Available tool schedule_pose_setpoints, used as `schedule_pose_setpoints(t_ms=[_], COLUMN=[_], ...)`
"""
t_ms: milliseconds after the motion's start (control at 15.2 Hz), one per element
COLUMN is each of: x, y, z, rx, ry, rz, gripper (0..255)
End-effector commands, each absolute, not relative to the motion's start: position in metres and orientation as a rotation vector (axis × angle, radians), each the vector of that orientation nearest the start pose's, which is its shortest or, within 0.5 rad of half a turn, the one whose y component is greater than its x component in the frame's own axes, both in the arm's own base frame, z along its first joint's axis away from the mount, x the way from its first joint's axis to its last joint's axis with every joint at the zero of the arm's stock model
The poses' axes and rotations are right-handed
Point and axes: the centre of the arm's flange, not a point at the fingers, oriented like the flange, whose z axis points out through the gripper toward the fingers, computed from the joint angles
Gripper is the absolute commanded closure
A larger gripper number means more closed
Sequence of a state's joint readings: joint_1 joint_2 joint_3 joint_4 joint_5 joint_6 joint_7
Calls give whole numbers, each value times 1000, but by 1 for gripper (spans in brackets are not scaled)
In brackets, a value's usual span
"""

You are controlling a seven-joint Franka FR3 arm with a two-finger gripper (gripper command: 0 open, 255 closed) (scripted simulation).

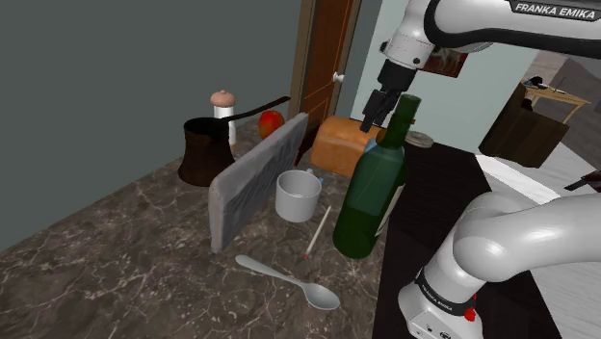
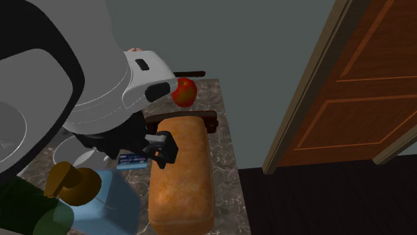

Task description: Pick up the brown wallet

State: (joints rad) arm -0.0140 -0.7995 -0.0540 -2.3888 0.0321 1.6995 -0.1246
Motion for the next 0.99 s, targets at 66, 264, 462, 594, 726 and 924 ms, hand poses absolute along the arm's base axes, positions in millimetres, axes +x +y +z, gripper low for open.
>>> schedule_pose_setpoints(t_ms=[66, 264, 462, 594, 726, 924], x=[323, 351, 384, 409, 435, 476], y=[-12, 19, 43, 55, 63, 67], z=[587, 575, 562, 553, 544, 529], rx=[-3081, -3080, -3041, -2994, -2931, -2806], ry=[7, 347, 686, 910, 1131, 1453], rz=[-172, -154, -134, -120, -105, -81], gripper=[0, 0, 0, 0, 0, 0])
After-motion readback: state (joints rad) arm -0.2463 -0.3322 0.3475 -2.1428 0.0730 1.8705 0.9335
